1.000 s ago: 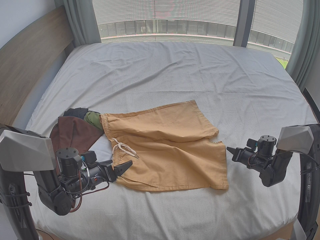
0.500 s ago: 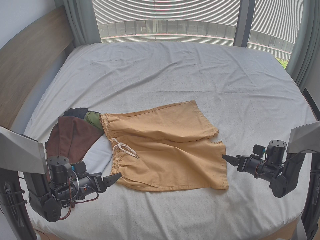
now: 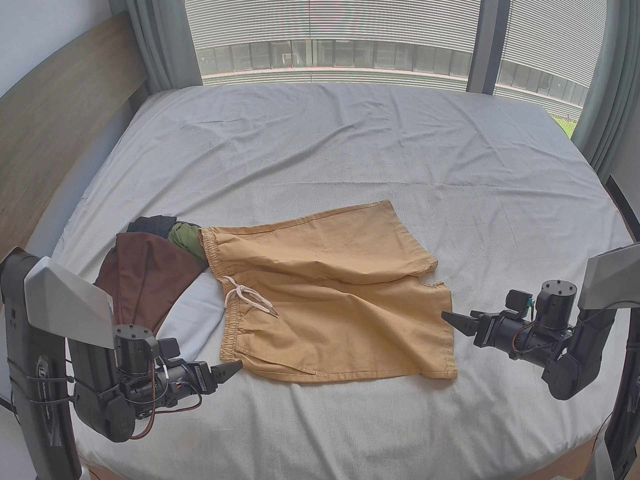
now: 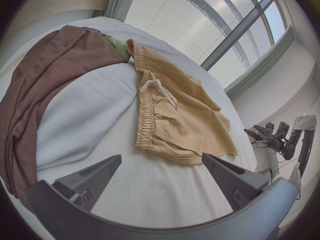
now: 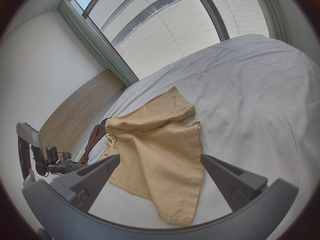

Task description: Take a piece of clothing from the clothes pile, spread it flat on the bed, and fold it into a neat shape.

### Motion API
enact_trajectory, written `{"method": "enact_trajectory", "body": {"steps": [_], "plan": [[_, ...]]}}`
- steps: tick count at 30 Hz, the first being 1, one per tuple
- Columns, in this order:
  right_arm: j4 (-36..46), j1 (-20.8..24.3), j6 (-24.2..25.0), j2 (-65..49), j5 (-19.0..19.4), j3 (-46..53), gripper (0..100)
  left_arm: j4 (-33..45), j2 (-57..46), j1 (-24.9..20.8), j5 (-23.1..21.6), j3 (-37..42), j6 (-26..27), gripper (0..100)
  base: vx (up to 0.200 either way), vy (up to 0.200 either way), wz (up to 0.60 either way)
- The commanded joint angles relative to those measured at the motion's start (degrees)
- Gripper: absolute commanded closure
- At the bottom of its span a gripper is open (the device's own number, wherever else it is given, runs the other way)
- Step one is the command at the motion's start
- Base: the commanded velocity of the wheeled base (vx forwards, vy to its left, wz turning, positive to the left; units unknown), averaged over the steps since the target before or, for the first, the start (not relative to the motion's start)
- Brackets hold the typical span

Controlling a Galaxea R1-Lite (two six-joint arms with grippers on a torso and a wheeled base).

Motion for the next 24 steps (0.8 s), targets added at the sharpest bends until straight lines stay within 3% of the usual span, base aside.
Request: {"method": "enact_trajectory", "body": {"steps": [1, 24], "plan": [[0.0, -0.1, 0.0, -0.1, 0.0, -0.2, 0, 0.0, 4.4, 0.1, 0.1, -2.2, -0.7, 0, 0.000, 0.000, 0.00], [-0.1, -0.2, 0.0, -0.4, 0.0, -0.3, 0, 0.0, 8.0, -0.5, 1.7, -10.9, -5.1, 0, 0.000, 0.000, 0.00]]}}
